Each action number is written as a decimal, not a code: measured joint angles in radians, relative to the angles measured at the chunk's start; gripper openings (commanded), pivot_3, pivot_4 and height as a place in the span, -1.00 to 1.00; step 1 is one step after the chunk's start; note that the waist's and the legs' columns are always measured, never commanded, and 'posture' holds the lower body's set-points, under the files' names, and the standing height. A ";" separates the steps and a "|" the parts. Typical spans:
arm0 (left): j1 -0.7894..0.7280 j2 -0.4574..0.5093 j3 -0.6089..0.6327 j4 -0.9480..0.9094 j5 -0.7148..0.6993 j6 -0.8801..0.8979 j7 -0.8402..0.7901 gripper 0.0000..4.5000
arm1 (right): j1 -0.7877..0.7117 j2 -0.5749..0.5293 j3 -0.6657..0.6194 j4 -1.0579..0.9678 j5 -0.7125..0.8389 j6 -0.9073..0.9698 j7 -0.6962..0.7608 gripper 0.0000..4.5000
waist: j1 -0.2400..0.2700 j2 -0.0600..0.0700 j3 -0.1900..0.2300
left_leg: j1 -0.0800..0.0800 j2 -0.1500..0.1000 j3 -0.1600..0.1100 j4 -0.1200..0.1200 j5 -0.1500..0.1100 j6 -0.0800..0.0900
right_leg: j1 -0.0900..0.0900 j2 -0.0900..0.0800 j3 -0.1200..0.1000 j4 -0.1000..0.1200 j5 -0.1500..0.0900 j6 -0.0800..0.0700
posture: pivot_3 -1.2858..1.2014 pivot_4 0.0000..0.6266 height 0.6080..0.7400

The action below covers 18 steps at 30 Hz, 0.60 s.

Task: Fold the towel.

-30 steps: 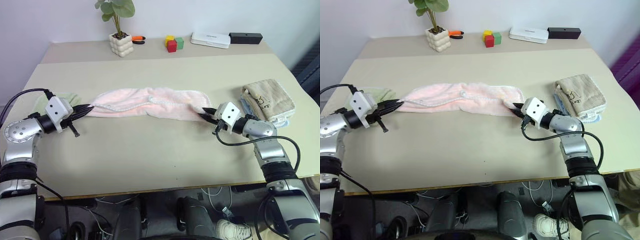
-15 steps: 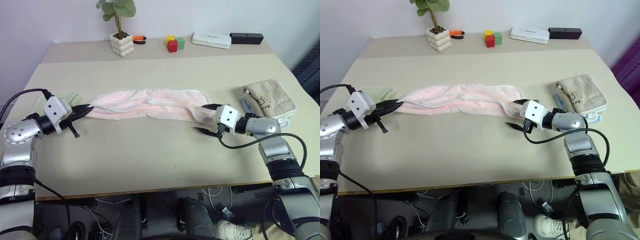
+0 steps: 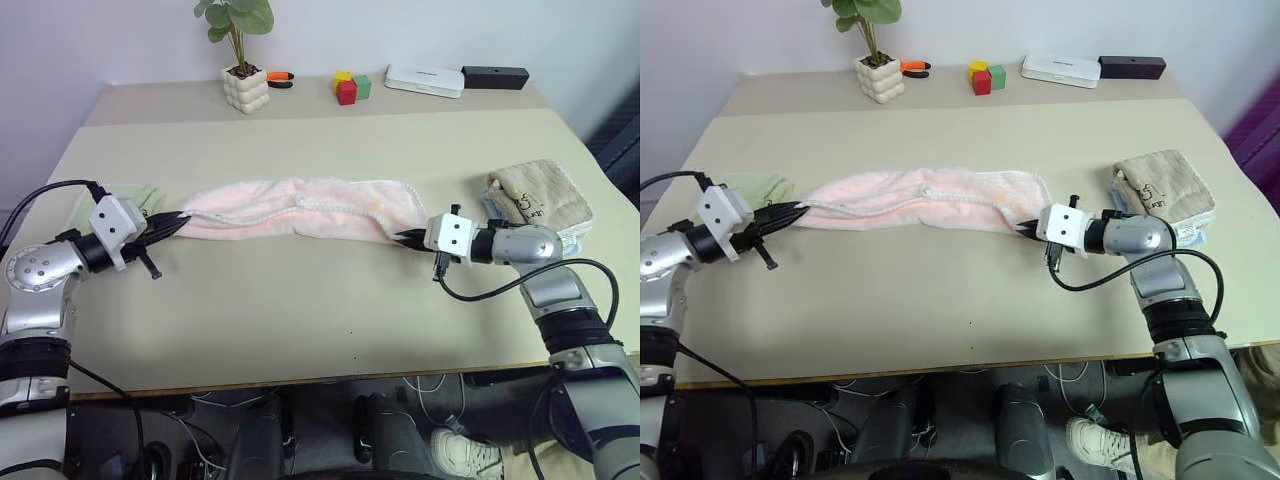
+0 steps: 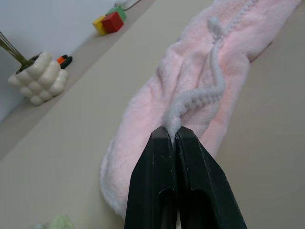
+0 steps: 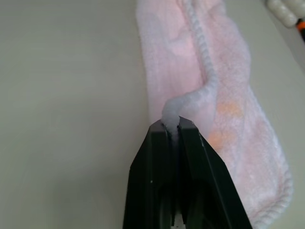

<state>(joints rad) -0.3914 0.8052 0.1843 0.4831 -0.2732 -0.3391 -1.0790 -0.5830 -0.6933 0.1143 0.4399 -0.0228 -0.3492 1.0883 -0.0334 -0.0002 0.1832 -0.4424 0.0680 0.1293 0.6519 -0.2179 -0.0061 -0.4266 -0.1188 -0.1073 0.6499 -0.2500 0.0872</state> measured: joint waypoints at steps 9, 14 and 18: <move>0.143 0.106 0.047 -0.040 -0.039 0.024 -0.113 -1.00 | 0.110 -0.104 -0.012 -0.070 0.138 0.040 0.181 -0.99 | 0.001 0.000 0.000 | 0.000 0.000 0.000 0.000 -0.002 0.003 | 0.000 0.000 0.000 0.000 0.000 0.000 | 0.03 -0.52 1.00; 0.231 0.132 0.057 -0.029 -0.040 -0.017 -0.167 -1.00 | 0.204 -0.165 -0.032 -0.186 0.246 0.182 0.272 -0.99 | 0.010 0.000 0.000 | 0.001 0.001 0.000 0.000 -0.003 0.004 | 0.000 0.000 0.000 0.000 0.000 -0.001 | 0.03 -0.52 1.00; 0.271 0.145 0.062 -0.022 -0.040 -0.046 -0.200 -1.00 | 0.268 -0.215 -0.064 -0.302 0.328 0.299 0.320 -0.99 | 0.020 0.000 0.000 | 0.000 0.001 0.000 0.001 -0.004 0.005 | 0.000 0.000 0.000 -0.001 0.000 -0.001 | 0.03 -0.52 1.00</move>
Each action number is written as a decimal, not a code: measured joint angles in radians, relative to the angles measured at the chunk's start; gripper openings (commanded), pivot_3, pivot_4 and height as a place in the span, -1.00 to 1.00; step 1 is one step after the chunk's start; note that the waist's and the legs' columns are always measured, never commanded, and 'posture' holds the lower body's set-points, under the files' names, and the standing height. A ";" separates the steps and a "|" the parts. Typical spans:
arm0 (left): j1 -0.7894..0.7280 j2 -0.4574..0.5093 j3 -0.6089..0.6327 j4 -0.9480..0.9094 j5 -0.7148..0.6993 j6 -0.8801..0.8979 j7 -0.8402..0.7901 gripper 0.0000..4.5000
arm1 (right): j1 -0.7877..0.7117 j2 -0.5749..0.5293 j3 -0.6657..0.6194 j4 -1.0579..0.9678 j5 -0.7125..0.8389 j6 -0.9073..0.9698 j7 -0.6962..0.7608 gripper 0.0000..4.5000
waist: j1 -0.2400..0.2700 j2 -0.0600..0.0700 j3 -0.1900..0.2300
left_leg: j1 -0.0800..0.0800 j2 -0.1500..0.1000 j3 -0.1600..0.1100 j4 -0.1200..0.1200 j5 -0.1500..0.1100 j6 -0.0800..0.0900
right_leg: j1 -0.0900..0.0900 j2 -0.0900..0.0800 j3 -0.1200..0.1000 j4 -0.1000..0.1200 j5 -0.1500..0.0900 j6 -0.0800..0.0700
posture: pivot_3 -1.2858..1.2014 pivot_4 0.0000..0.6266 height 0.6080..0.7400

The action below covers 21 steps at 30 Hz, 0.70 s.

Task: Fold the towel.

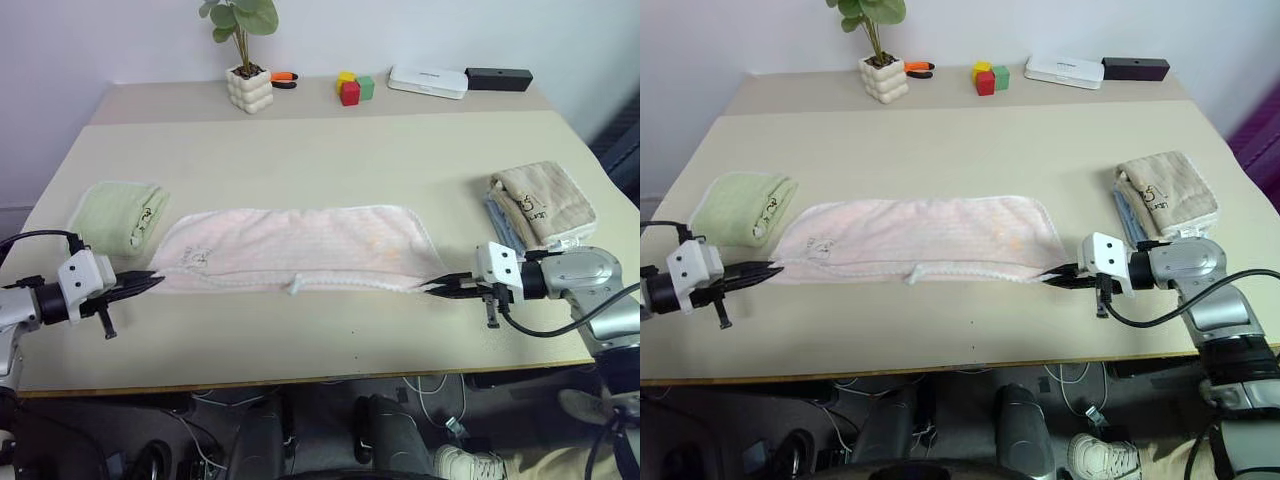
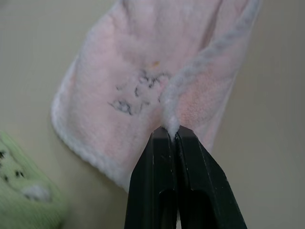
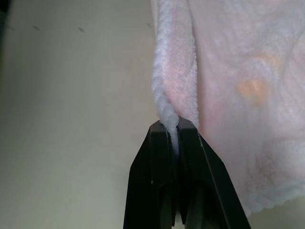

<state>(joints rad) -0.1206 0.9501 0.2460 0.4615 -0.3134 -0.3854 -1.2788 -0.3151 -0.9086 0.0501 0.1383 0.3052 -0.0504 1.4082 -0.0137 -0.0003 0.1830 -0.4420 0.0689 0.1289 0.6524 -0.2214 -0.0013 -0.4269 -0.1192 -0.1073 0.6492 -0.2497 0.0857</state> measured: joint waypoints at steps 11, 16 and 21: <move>0.060 0.009 0.018 -0.036 -0.028 0.045 -0.024 -1.00 | 0.092 -0.054 -0.042 -0.145 0.090 0.161 0.019 -0.99 | 0.005 0.000 0.000 | 0.000 0.000 0.000 0.001 -0.001 0.000 | 0.000 0.000 0.000 -0.001 0.000 -0.001 | 0.03 -0.52 1.00; -0.094 -0.022 0.024 0.036 -0.034 0.064 0.048 -1.00 | -0.035 -0.006 -0.040 -0.068 0.065 0.164 -0.034 -0.99 | 0.003 -0.001 0.000 | 0.000 0.000 0.000 0.002 0.000 0.001 | 0.000 0.000 0.000 -0.001 0.000 -0.001 | 0.03 -0.52 1.00; -0.241 -0.074 0.010 0.139 -0.013 0.045 0.095 -1.00 | -0.210 0.113 -0.021 0.159 -0.012 0.086 -0.119 -0.99 | 0.001 -0.001 -0.001 | -0.001 0.000 0.001 0.002 0.000 0.001 | 0.000 0.000 0.000 0.001 0.001 0.000 | 0.03 -0.52 1.00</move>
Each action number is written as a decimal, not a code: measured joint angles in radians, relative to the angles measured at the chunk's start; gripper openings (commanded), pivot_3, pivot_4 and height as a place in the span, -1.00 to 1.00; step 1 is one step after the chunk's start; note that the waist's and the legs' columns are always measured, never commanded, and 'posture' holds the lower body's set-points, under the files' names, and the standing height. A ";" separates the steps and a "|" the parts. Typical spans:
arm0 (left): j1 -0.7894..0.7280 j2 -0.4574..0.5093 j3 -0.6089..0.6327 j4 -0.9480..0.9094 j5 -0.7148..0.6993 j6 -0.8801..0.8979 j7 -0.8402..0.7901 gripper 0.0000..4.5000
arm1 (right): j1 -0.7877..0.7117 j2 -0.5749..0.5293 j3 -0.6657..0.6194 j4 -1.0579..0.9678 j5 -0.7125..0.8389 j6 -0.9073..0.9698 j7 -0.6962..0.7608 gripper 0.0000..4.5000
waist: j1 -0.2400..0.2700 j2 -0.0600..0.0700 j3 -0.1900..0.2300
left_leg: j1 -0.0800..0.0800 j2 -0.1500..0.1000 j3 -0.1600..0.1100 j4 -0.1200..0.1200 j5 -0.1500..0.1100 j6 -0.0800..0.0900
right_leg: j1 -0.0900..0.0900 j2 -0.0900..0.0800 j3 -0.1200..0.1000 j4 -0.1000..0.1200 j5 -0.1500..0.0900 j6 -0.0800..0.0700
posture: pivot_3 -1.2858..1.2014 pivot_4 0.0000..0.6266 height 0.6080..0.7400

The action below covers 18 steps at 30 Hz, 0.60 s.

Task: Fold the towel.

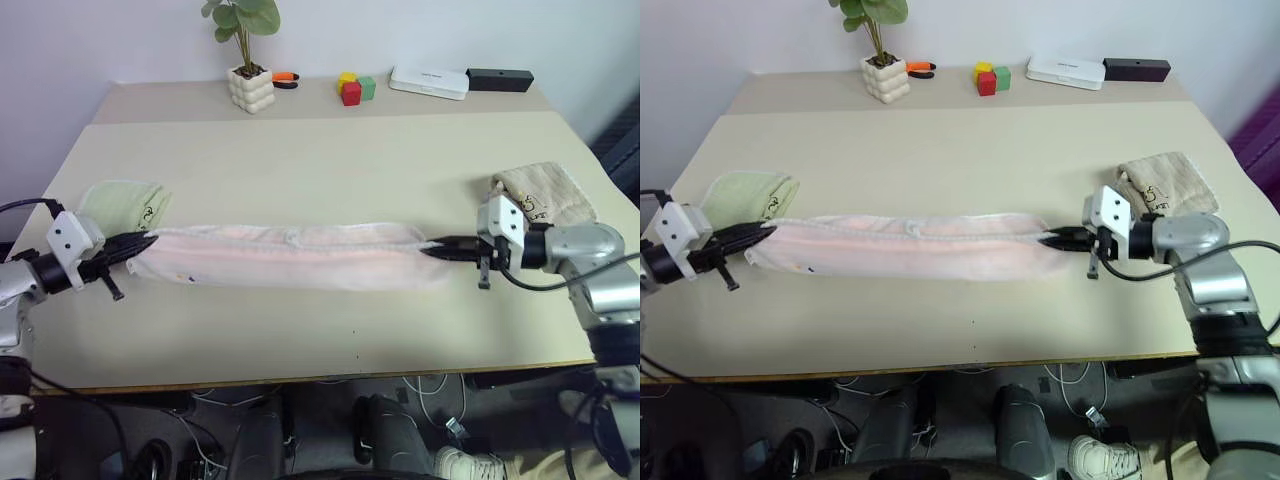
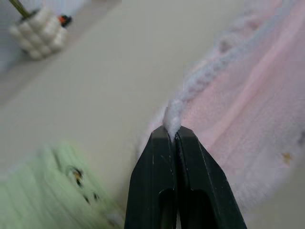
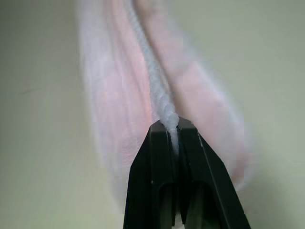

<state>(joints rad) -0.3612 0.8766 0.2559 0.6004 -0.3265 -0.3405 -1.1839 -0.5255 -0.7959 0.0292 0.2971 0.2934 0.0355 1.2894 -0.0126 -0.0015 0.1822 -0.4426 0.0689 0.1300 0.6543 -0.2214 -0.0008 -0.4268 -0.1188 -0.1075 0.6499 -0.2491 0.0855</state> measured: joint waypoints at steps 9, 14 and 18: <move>-0.098 -0.050 -0.010 0.171 0.062 -0.060 0.077 -1.00 | -0.118 0.085 0.007 0.231 -0.114 -0.149 -0.100 -0.99 | 0.001 0.000 0.000 | 0.000 0.000 0.001 0.001 0.003 -0.004 | 0.000 0.000 0.000 0.000 0.000 0.000 | 0.03 -0.52 1.00; -0.132 -0.079 -0.019 0.240 0.089 -0.099 0.104 -1.00 | -0.170 0.104 0.008 0.336 -0.158 -0.212 -0.136 -0.99 | -0.001 0.000 0.000 | 0.000 0.000 0.001 0.001 0.003 -0.005 | 0.000 0.000 0.000 0.000 0.000 0.000 | 0.03 -0.52 1.00; -0.149 -0.100 -0.039 0.271 0.103 -0.117 0.119 -1.00 | -0.184 0.129 0.026 0.386 -0.194 -0.247 -0.161 -0.99 | -0.002 0.000 0.000 | 0.000 0.000 0.001 0.001 0.003 -0.005 | 0.000 0.000 0.000 0.001 0.000 0.000 | 0.03 -0.52 1.00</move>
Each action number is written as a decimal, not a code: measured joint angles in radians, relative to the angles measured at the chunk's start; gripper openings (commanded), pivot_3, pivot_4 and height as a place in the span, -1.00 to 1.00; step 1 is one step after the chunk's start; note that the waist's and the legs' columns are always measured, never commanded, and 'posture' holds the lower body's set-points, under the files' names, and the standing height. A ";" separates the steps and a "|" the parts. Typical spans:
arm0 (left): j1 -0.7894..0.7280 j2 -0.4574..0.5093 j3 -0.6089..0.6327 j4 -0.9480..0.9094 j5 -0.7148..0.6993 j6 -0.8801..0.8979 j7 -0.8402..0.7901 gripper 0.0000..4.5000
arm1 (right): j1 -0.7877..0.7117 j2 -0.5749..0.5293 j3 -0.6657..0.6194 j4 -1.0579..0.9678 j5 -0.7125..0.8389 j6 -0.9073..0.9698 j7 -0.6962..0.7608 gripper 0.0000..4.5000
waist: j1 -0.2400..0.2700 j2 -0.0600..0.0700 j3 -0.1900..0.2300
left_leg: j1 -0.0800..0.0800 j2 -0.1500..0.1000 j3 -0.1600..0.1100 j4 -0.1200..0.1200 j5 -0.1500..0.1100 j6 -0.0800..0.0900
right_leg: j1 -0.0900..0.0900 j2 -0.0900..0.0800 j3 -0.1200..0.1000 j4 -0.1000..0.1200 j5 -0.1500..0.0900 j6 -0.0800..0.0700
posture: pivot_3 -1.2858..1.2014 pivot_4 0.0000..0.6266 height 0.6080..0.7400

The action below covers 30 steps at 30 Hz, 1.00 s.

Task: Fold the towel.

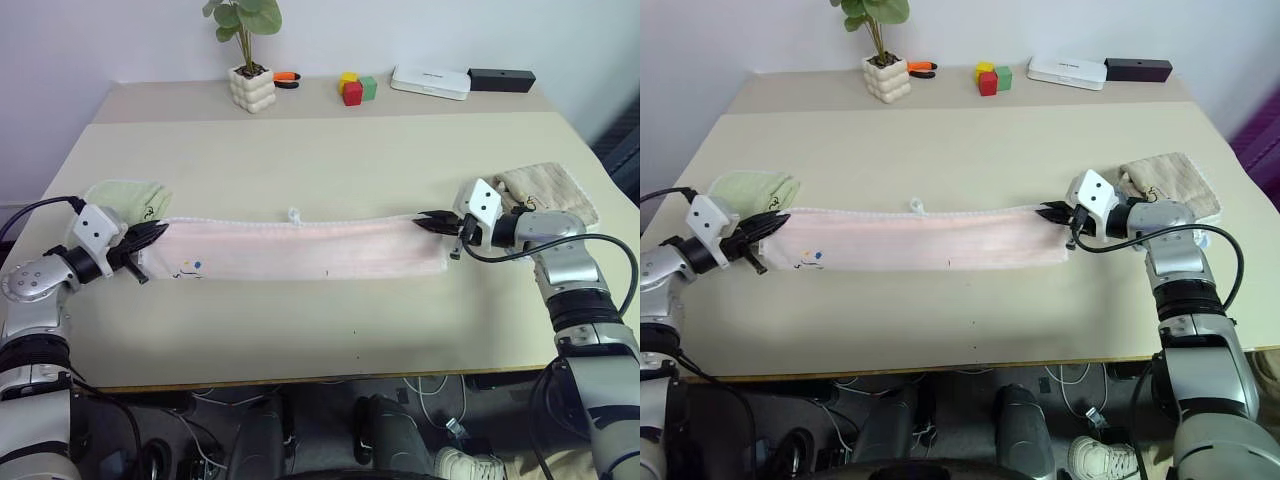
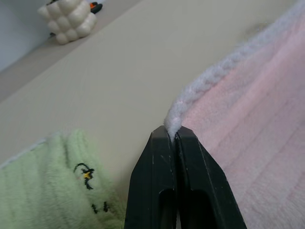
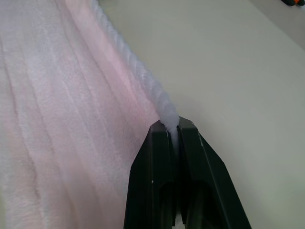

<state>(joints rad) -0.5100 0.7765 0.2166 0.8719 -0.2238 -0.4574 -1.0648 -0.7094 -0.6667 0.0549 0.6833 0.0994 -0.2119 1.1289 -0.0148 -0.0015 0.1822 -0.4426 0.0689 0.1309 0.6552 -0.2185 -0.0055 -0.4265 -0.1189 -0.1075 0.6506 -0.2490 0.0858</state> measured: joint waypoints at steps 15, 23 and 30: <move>-0.056 -0.035 -0.030 0.107 0.046 0.062 0.045 -0.61 | -0.046 0.041 0.017 0.109 -0.080 -0.027 -0.070 -0.72 | -0.001 0.000 0.000 | 0.000 0.000 0.000 0.000 0.000 0.000 | 0.000 0.000 0.000 0.001 0.000 0.000 | 0.03 -0.52 1.00; -0.049 -0.050 -0.032 0.057 0.035 0.116 0.025 1.00 | -0.046 0.058 0.016 0.110 -0.091 -0.014 -0.108 0.98 | 0.000 0.000 0.000 | 0.000 0.000 0.000 0.001 0.000 0.000 | 0.000 0.000 0.000 0.001 0.000 0.000 | 0.03 -0.52 1.00; -0.020 -0.049 0.045 -0.132 -0.089 0.332 0.026 0.55 | -0.046 0.061 -0.051 0.067 -0.033 0.081 -0.176 0.72 | 0.000 0.000 0.000 | 0.000 0.000 -0.001 0.001 0.000 0.000 | 0.000 0.000 0.000 0.001 0.000 0.000 | 0.03 -0.52 1.00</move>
<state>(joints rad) -0.5304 0.7273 0.2620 0.7399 -0.3127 -0.1255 -1.0386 -0.7558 -0.6053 0.0041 0.7502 0.0662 -0.1308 0.9531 -0.0153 -0.0014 0.1822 -0.4430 0.0689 0.1303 0.6562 -0.2184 -0.0055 -0.4264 -0.1189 -0.1073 0.6515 -0.2489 0.0858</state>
